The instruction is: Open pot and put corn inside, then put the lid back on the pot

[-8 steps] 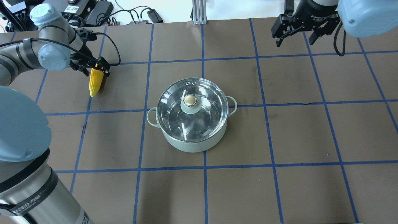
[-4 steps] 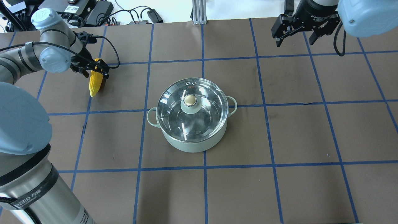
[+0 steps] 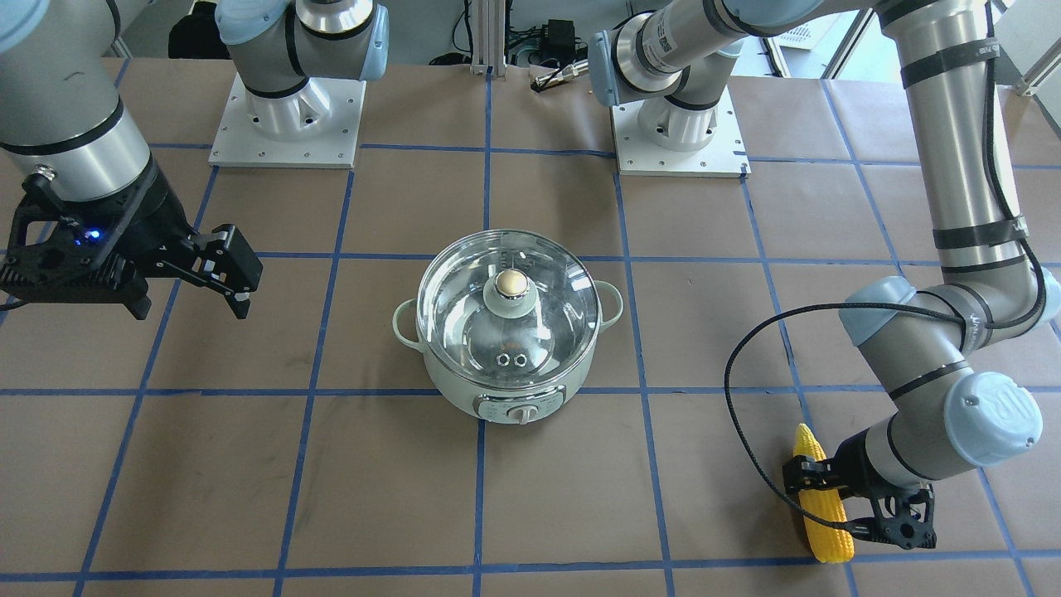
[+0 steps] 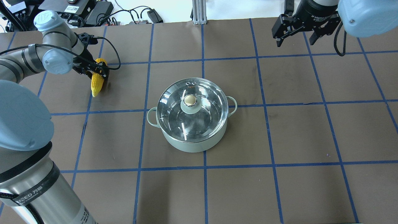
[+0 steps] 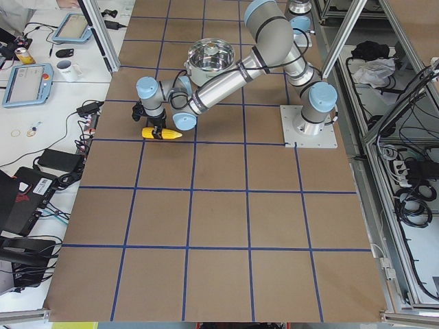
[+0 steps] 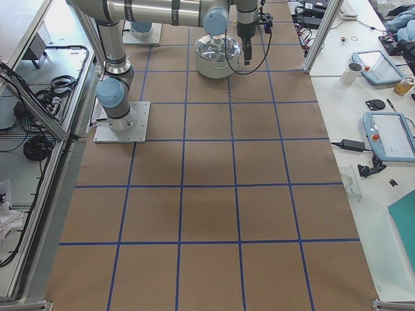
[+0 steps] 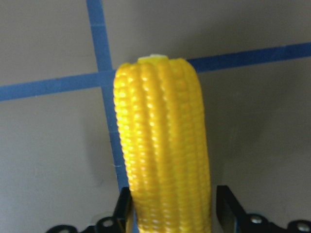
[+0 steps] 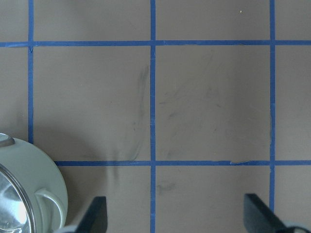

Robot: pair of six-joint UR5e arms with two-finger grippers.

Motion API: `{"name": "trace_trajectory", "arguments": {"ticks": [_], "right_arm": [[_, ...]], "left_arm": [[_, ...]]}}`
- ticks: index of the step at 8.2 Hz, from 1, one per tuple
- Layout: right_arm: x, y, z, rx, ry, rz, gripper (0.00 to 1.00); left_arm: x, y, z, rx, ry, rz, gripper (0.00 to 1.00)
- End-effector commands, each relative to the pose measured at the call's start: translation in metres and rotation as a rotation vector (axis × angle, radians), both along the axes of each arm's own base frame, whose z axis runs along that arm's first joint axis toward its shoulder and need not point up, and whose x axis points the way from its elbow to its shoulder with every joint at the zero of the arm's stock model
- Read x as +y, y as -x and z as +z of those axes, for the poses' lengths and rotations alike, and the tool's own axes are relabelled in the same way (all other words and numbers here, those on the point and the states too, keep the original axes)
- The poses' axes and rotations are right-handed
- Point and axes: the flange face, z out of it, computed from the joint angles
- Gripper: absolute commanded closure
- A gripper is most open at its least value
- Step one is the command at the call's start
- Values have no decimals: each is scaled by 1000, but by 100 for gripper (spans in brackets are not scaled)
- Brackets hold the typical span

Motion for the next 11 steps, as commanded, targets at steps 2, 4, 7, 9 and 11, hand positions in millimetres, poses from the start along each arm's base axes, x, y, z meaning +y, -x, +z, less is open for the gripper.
{"name": "trace_trajectory", "arguments": {"ticks": [2, 4, 7, 9, 11], "right_arm": [[0, 0, -1, 4, -3, 26, 0], [0, 0, 1, 1, 3, 26, 0], [0, 0, 1, 1, 2, 26, 0], [1, -1, 0, -2, 1, 28, 0], [1, -1, -1, -1, -4, 29, 0]], "left_arm": [[0, 0, 6, -5, 12, 2, 100], [2, 1, 30, -11, 36, 4, 100], [27, 8, 119, -19, 67, 123, 100], [57, 33, 184, 1, 64, 249, 100], [98, 83, 257, 22, 107, 340, 100]]}}
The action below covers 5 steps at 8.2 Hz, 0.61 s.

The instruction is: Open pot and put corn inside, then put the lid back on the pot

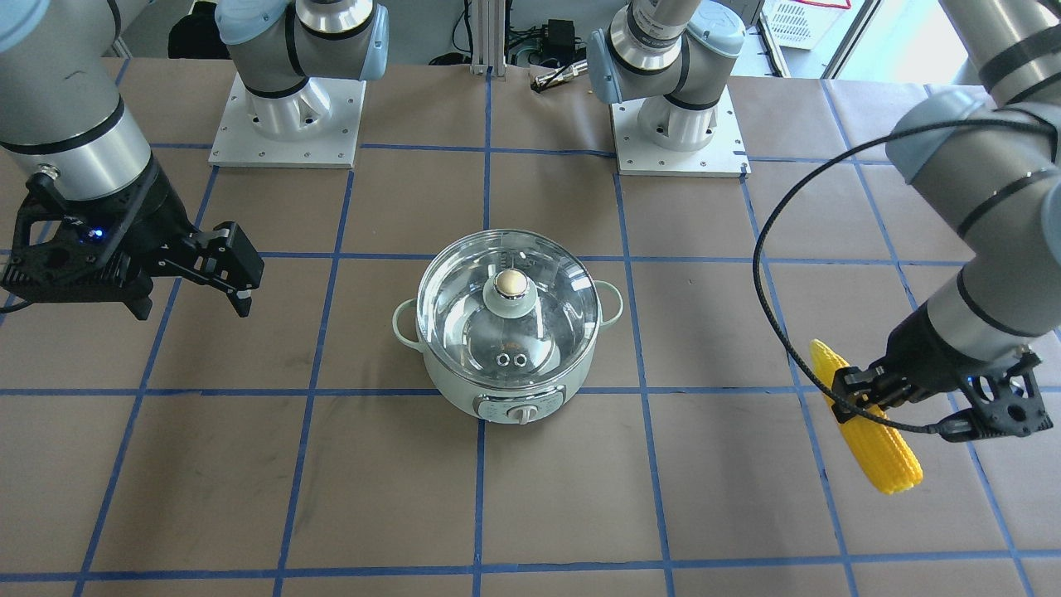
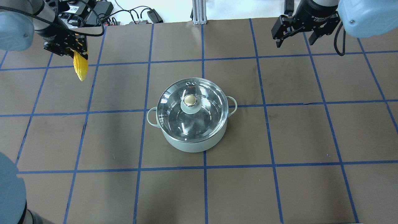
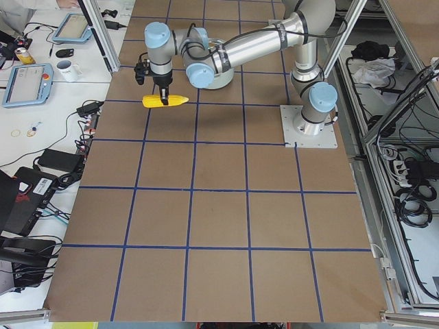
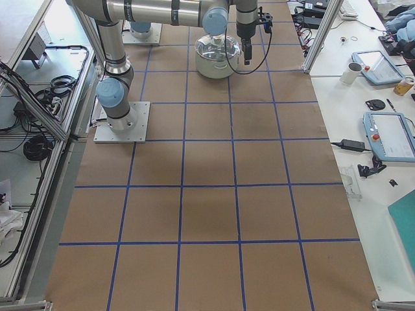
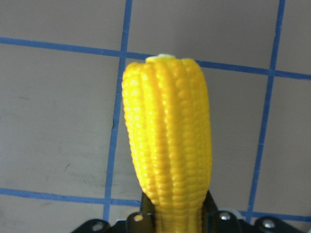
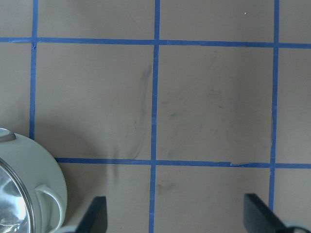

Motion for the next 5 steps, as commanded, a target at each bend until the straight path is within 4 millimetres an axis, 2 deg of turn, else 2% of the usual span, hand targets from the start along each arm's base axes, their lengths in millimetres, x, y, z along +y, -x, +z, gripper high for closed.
{"name": "trace_trajectory", "arguments": {"ticks": [1, 2, 4, 5], "right_arm": [[1, -1, -1, 0, -3, 3, 0], [0, -1, -3, 7, -8, 6, 0], [0, 0, -2, 11, -3, 21, 0], [0, -1, -2, 6, -3, 21, 0]], "left_arm": [[50, 72, 84, 21, 56, 106, 100], [59, 104, 93, 26, 55, 143, 100], [69, 129, 99, 7, 62, 169, 100], [66, 133, 92, 31, 48, 175, 100]]}}
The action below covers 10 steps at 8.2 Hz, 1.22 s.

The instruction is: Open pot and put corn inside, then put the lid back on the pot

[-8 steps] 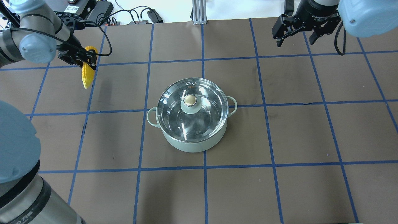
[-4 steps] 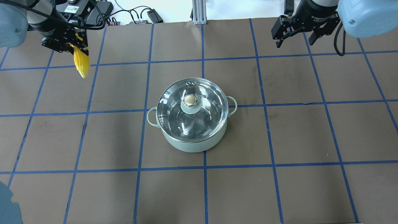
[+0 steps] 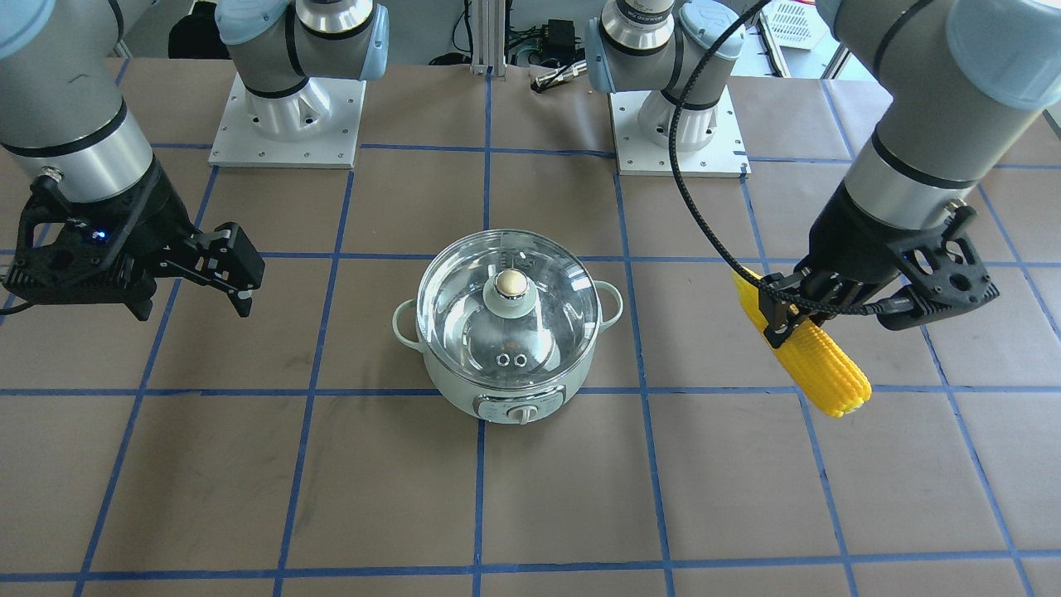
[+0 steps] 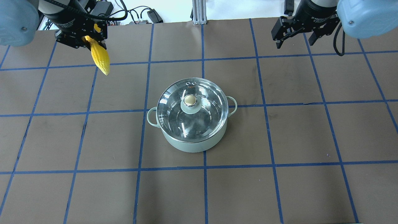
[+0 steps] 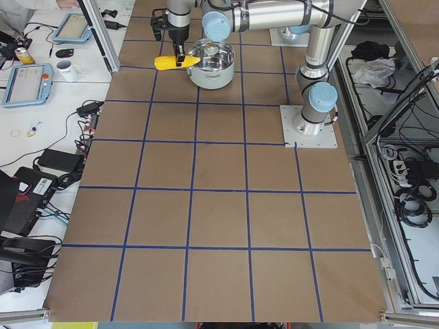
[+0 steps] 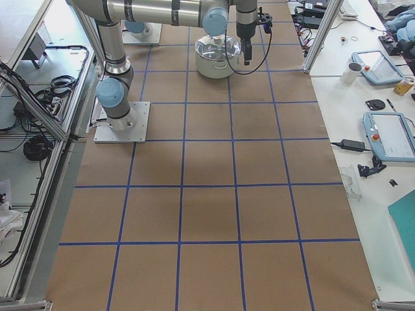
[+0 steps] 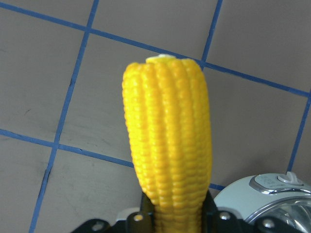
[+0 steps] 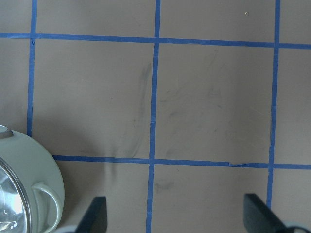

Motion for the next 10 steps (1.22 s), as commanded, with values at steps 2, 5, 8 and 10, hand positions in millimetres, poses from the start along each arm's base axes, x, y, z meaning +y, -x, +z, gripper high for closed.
{"name": "trace_trajectory", "arguments": {"ticks": [2, 5, 8, 10], "right_arm": [[0, 0, 0, -2, -1, 7, 0], [0, -1, 1, -6, 1, 6, 0], [0, -1, 1, -6, 1, 6, 0], [1, -1, 0, -6, -1, 6, 0]], "left_arm": [[0, 18, -7, 30, -14, -8, 100], [0, 18, -8, 23, -14, -59, 100], [-2, 17, -12, 24, -23, -62, 100], [-2, 17, -12, 24, -23, -62, 100]]}}
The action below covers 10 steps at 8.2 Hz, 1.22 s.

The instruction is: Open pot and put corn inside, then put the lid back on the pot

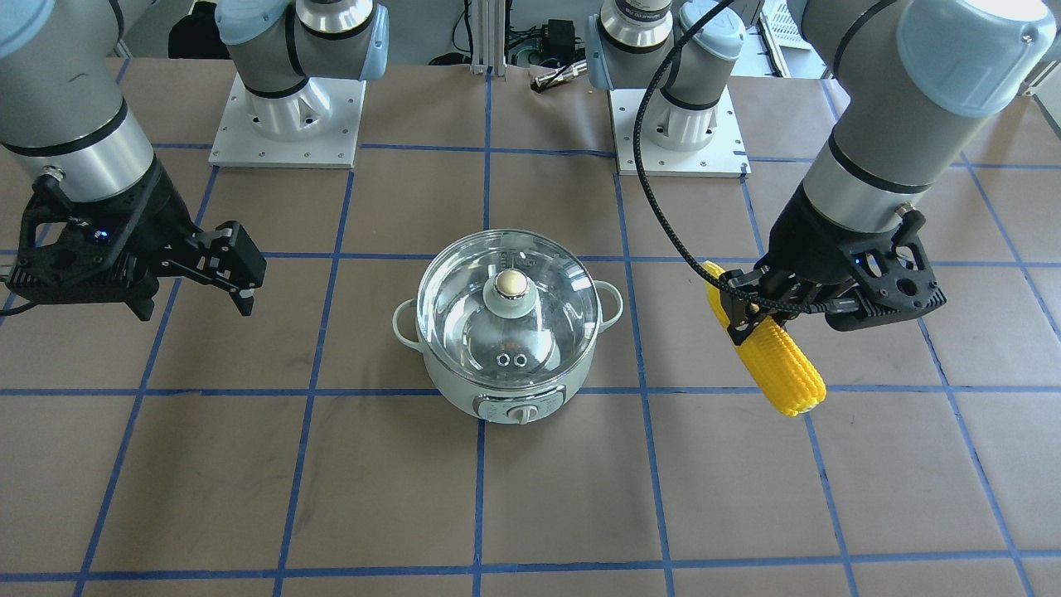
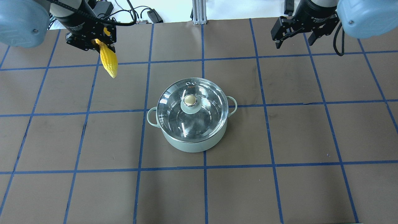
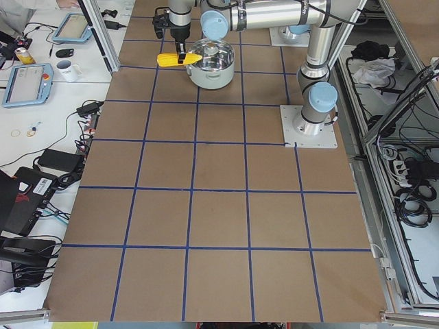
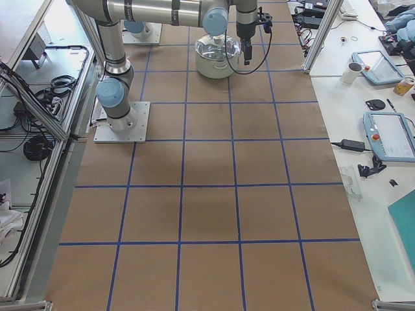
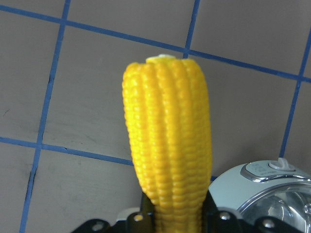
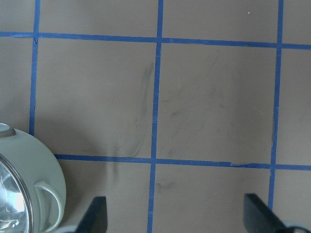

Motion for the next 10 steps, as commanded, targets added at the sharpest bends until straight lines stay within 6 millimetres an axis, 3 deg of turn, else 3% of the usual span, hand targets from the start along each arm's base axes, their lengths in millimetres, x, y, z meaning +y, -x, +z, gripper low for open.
{"name": "trace_trajectory", "arguments": {"ticks": [1, 10], "right_arm": [[1, -1, -1, -2, -2, 1, 0], [1, -1, -1, -2, -6, 1, 0]], "left_arm": [[0, 0, -4, -1, -7, -2, 100], [4, 1, -15, -6, -22, -84, 100]]}}
